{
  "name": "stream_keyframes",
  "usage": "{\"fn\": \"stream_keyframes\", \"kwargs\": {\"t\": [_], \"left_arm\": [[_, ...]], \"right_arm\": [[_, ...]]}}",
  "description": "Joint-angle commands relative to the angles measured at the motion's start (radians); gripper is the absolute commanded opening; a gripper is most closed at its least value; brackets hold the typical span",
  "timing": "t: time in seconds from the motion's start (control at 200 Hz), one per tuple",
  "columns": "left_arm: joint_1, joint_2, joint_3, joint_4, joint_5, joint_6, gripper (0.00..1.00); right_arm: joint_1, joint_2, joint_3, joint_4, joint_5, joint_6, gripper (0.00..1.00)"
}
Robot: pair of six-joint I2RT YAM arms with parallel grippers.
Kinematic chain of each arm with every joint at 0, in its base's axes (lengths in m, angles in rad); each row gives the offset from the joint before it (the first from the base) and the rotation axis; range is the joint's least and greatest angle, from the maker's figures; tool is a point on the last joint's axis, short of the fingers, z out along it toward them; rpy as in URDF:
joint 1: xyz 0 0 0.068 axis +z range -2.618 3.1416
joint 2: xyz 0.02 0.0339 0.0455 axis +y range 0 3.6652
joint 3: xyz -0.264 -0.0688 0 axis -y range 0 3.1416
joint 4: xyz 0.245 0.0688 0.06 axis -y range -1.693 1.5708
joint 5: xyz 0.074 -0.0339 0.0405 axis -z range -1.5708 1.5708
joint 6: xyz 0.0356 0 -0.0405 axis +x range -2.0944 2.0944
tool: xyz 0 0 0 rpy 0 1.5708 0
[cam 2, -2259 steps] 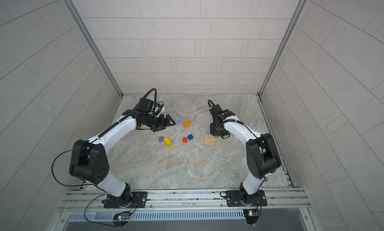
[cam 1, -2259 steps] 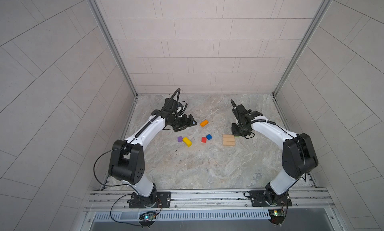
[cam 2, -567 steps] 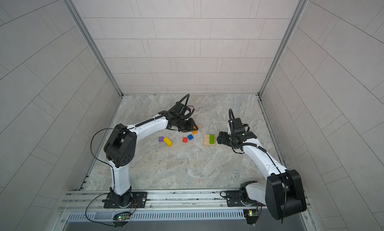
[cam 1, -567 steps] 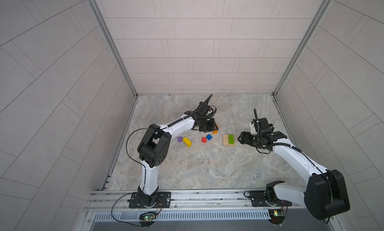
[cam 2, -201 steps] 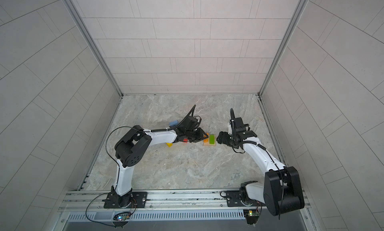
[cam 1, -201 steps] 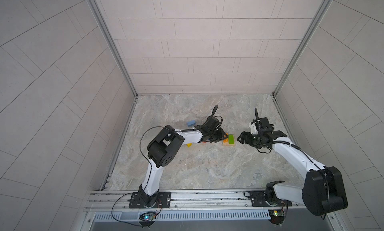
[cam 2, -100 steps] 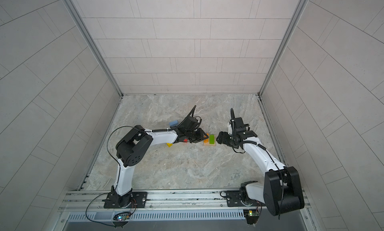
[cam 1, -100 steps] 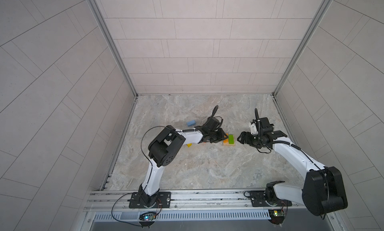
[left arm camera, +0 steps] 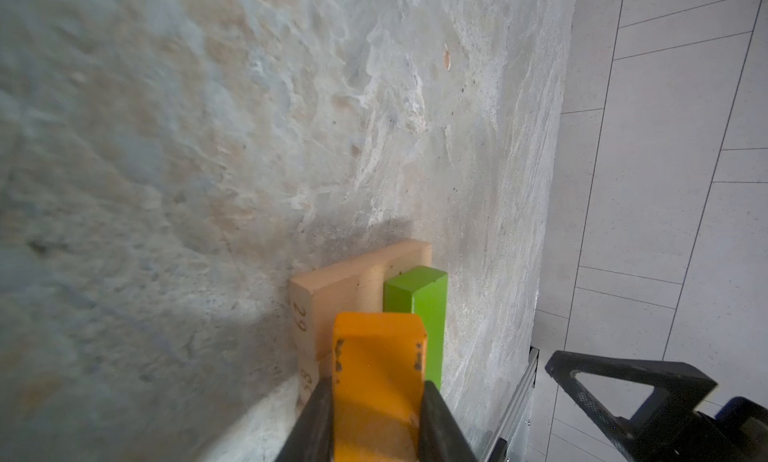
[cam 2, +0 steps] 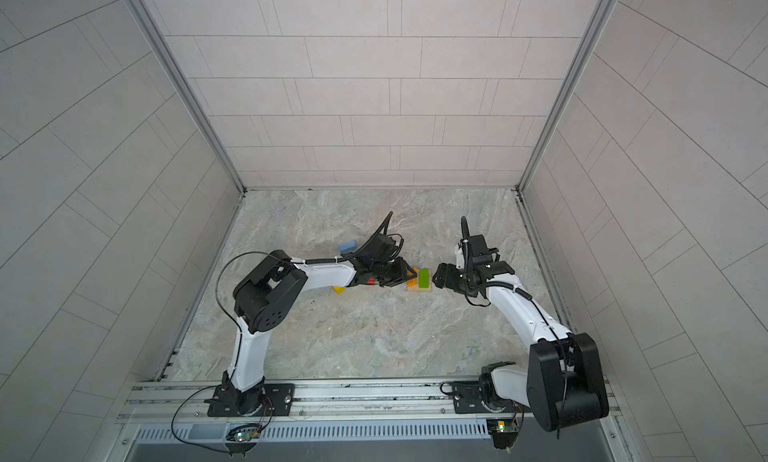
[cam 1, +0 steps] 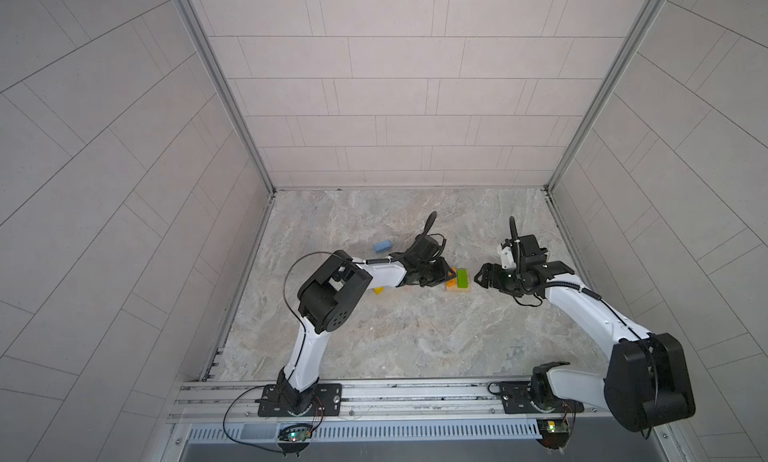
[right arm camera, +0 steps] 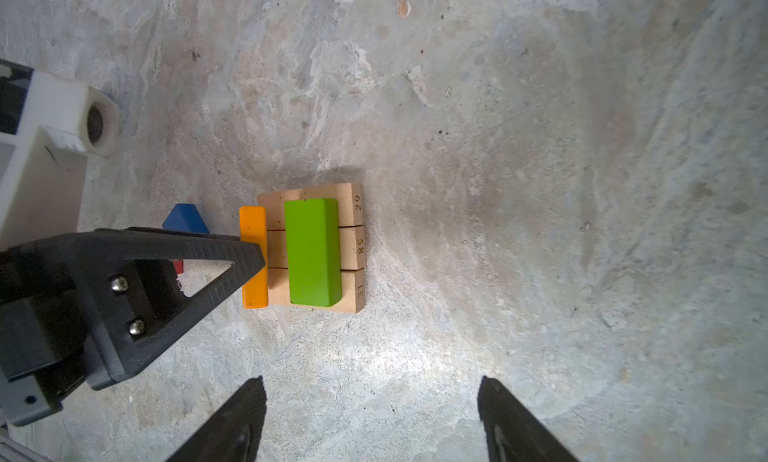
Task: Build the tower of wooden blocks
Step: 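Lower the orange block beside the green block and open the left gripper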
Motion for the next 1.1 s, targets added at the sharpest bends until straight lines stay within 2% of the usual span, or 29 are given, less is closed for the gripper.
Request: {"fn": "stream_keyframes", "kwargs": {"t": [0.0,0.28,0.686,0.911,1.091], "left_arm": [[-0.008,0.017,-0.002,0.007,-0.011,0.01,0.32],[-0.009,0.023,0.002,0.006,-0.009,0.01,0.34],[-0.009,0.024,0.014,-0.004,-0.008,0.008,0.46],[-0.009,0.004,0.011,-0.004,-0.007,0.009,0.47],[0.0,-0.049,0.036,-0.11,-0.023,0.067,0.49]], "right_arm": [[-0.007,-0.003,-0.008,-0.013,-0.003,-0.014,0.81],[-0.007,-0.003,-0.007,-0.014,-0.006,-0.019,0.81],[-0.01,0.002,-0.005,-0.017,-0.011,-0.024,0.81],[-0.011,0.005,-0.004,-0.017,-0.01,-0.027,0.81],[-0.013,0.02,0.005,-0.017,-0.007,-0.032,0.81]]}}
